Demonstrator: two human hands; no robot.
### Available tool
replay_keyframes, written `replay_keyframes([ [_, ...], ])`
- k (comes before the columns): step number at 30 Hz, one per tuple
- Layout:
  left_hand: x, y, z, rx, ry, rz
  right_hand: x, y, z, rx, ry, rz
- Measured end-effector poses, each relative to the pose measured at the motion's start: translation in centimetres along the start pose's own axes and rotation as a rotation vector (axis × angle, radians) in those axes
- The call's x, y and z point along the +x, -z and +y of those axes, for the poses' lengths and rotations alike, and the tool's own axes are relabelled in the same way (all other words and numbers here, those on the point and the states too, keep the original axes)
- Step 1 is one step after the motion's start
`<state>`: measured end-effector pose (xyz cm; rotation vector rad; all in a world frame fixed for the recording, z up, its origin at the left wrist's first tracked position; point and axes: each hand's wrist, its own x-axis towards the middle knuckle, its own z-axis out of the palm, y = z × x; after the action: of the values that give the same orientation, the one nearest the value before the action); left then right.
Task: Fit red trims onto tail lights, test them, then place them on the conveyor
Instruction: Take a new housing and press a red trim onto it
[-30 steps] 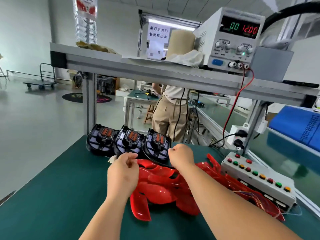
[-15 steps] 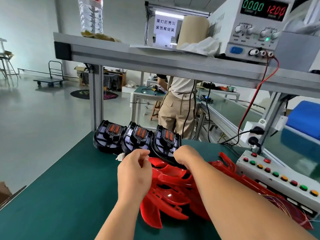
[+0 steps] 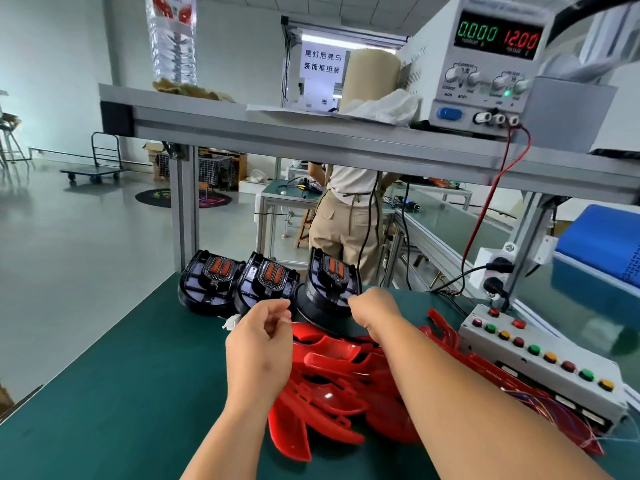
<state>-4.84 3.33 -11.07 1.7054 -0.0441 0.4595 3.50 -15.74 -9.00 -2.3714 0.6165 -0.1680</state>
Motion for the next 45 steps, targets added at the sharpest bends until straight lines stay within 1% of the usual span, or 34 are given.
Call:
replay_keyframes([
  [2,0.1,0.0,0.1,-0.077,0.053,-0.023,-0.9,1.5,0.2,0.018,0.056,0.061],
  [5,0.1,-0.3,0.5,-0.274,0.142,-0.072,-2.8,4.2,0.6,0.062,0.157,0.137],
  [9,0.0,-0.7,1.2,-0.466,0.249,-0.182,-6.6,8.1,2.2,0.103,0.31,0.161],
  [11,-0.1,-0.6,1.9,-0.565,0.311,-0.235,-9.1,9.8,3.3,0.061,0.412,0.123],
  [13,-0.4,-0.3,2.7,-0.688,0.409,-0.311,-11.6,11.2,4.8,-0.036,0.517,0.078],
  [16,-0.8,0.3,3.6,-0.818,0.508,-0.584,-14.6,12.1,7.2,-0.175,0.637,0.0],
  [17,-0.9,0.4,3.8,-0.844,0.551,-0.639,-15.4,12.3,7.9,-0.217,0.675,-0.025],
  [18,-1.0,0.6,4.0,-0.851,0.588,-0.671,-16.0,12.3,8.5,-0.265,0.716,-0.043],
  [21,-0.9,1.5,4.4,-0.847,0.606,-0.782,-17.4,12.3,9.3,-0.417,0.82,-0.131],
  [22,-0.9,1.9,4.3,-0.856,0.602,-0.829,-17.8,12.1,9.6,-0.457,0.821,-0.175],
  [24,-0.6,2.7,4.0,-0.783,0.584,-0.887,-18.1,11.5,10.2,-0.521,0.803,-0.253],
  [26,-0.4,3.4,3.7,-0.619,0.614,-0.853,-18.1,10.7,10.8,-0.556,0.779,-0.309],
  [28,-0.2,3.8,3.8,-0.458,0.635,-0.752,-17.9,10.3,11.1,-0.562,0.751,-0.339],
  [29,0.0,3.9,3.8,-0.42,0.65,-0.674,-17.6,10.3,11.2,-0.564,0.732,-0.349],
  [30,0.2,4.2,3.8,-0.423,0.674,-0.584,-17.3,10.4,11.2,-0.564,0.715,-0.357],
  [32,0.7,4.8,3.3,-0.522,0.743,-0.403,-16.7,10.5,11.0,-0.567,0.699,-0.364],
  [34,1.2,5.6,2.7,-0.624,0.812,-0.284,-16.1,10.5,10.6,-0.561,0.69,-0.383],
  [36,1.3,6.2,2.1,-0.618,0.86,-0.241,-15.2,10.7,10.4,-0.511,0.652,-0.417],
  [38,1.2,6.7,1.5,-0.507,0.866,-0.241,-14.5,10.7,10.2,-0.417,0.564,-0.446],
  [40,0.9,7.2,1.3,-0.32,0.839,-0.237,-13.8,10.1,10.1,-0.346,0.477,-0.357],
  [42,0.9,7.4,1.2,-0.114,0.809,-0.218,-13.0,8.9,9.5,-0.395,0.402,-0.255],
  [45,0.8,7.4,1.1,0.14,0.727,-0.21,-12.2,7.1,8.1,-0.474,0.302,-0.296],
])
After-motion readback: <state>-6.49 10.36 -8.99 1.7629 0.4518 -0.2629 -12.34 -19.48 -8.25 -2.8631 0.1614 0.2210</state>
